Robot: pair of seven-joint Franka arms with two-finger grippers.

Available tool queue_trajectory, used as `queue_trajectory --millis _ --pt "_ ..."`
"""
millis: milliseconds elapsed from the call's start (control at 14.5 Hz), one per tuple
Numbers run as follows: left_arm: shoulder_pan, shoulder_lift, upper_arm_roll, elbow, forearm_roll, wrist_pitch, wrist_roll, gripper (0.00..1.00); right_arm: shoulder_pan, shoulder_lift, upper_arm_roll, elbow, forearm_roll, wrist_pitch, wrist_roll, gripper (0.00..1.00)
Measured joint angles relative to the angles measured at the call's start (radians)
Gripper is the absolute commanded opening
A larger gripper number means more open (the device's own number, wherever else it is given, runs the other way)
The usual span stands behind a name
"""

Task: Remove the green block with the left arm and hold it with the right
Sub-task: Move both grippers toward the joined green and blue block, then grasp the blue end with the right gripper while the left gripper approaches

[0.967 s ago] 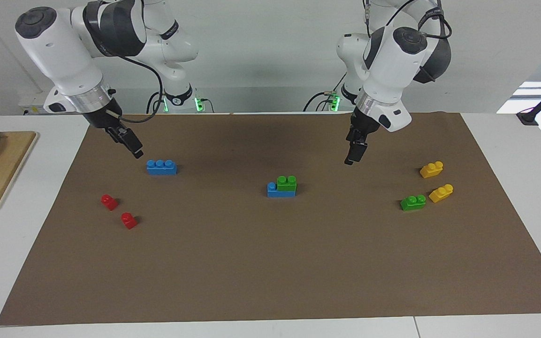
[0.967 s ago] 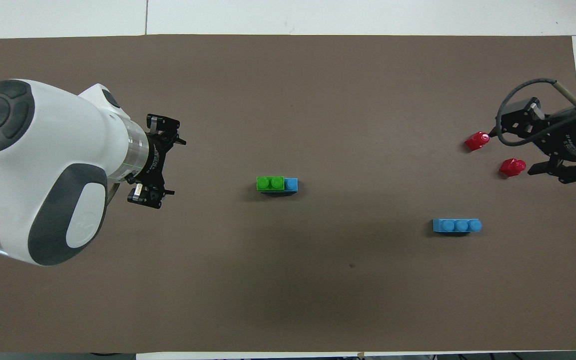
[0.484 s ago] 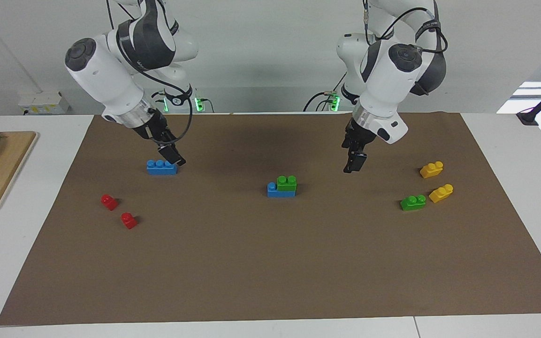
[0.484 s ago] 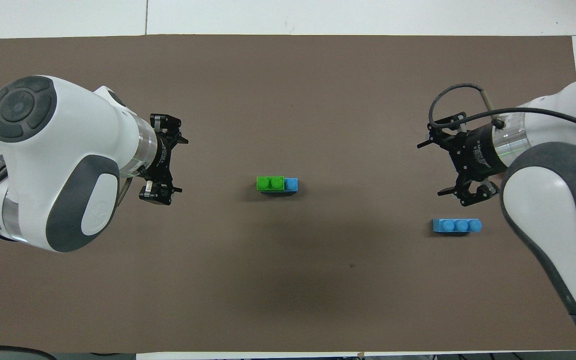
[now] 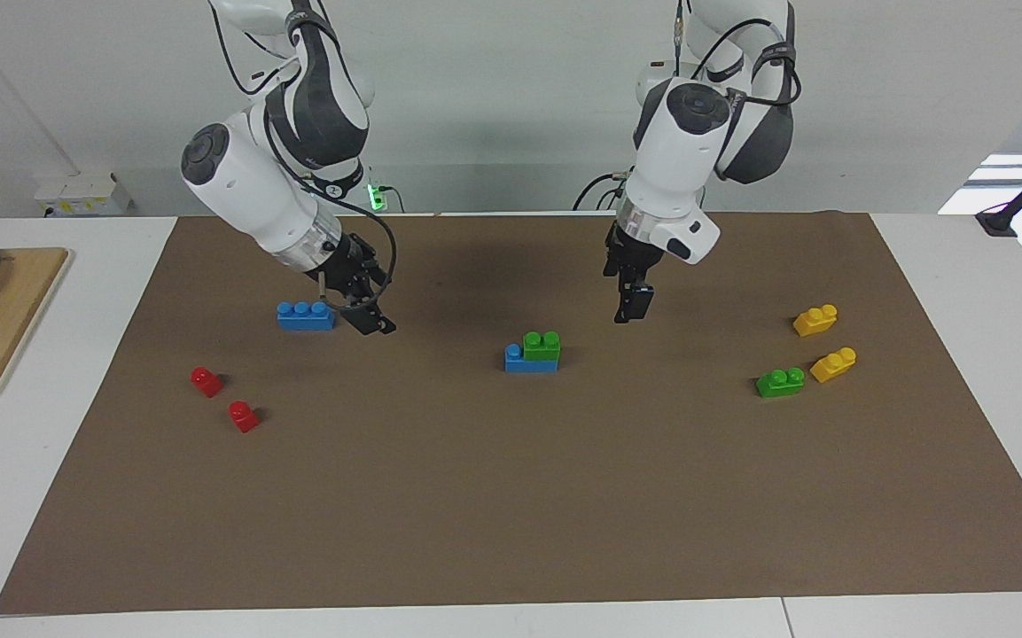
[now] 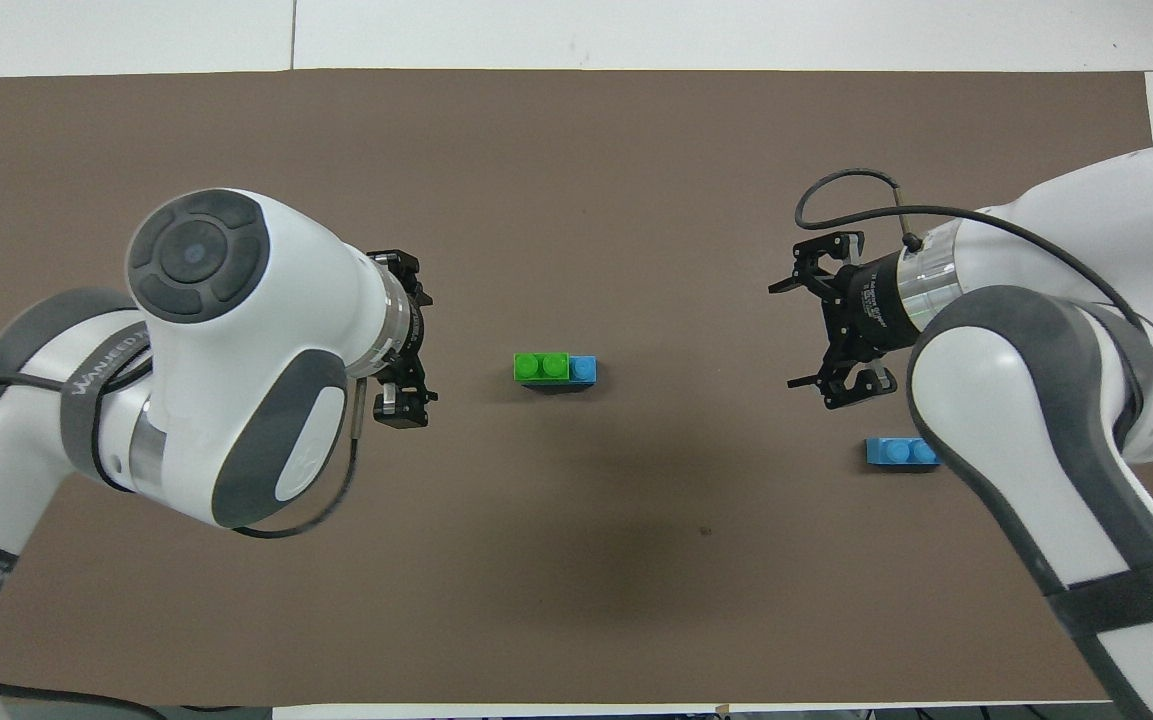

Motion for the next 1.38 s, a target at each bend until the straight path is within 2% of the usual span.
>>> queue_trajectory --millis 276,1382 --pt "0.005 0.019 0.013 0.000 0.008 0.015 -0.033 1.00 0.093 0.027 0.002 -0.042 0.025 0.117 0.097 0.99" --pt "0.026 0.019 0.012 -0.004 0.009 -0.008 -0.034 1.00 0.240 0.168 0.001 -0.106 0.101 0.427 0.174 0.99"
